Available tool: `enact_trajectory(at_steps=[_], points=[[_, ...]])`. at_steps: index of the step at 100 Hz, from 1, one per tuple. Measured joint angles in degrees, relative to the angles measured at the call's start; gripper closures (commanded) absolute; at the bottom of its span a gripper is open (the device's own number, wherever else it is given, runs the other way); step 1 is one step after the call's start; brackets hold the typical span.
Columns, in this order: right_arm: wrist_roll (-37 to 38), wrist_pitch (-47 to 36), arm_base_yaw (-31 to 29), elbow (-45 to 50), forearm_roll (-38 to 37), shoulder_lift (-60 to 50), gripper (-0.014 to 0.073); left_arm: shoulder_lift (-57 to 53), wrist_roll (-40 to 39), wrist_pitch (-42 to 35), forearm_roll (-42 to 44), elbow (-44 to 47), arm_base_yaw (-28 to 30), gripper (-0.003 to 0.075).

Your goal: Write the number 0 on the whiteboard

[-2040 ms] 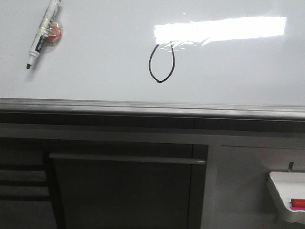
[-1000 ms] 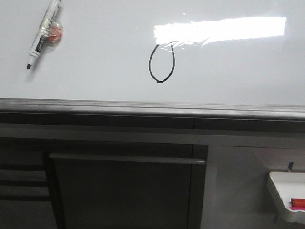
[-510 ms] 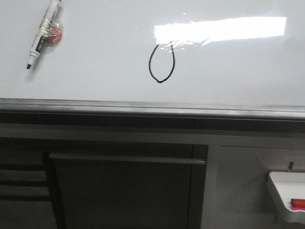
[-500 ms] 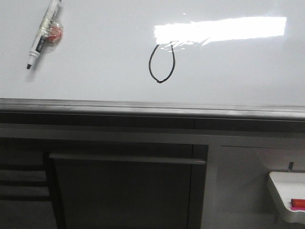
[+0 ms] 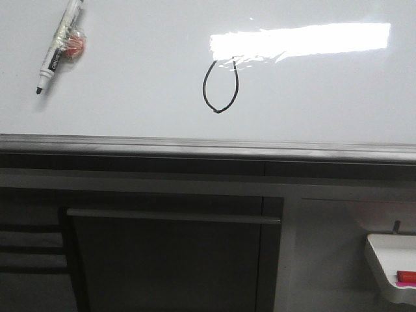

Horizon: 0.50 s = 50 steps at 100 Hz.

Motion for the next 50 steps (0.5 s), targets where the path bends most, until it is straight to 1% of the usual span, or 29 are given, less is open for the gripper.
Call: enact_trajectory(at_steps=[6, 25, 50], points=[[-0.2, 0.1, -0.1, 0.4, 0.1, -0.5, 0.0666, 0.0, 0.0, 0.0, 0.0, 0.0, 0.0, 0.0741], [-0.3, -4.7, -0.2, 0.4, 0.1, -0.6, 0.0666, 0.0, 0.0, 0.0, 0.0, 0.0, 0.0, 0.0741], [-0.3, -5.5, -0.2, 0.4, 0.1, -0.6, 0.0666, 0.0, 0.0, 0.0, 0.0, 0.0, 0.0, 0.0741]])
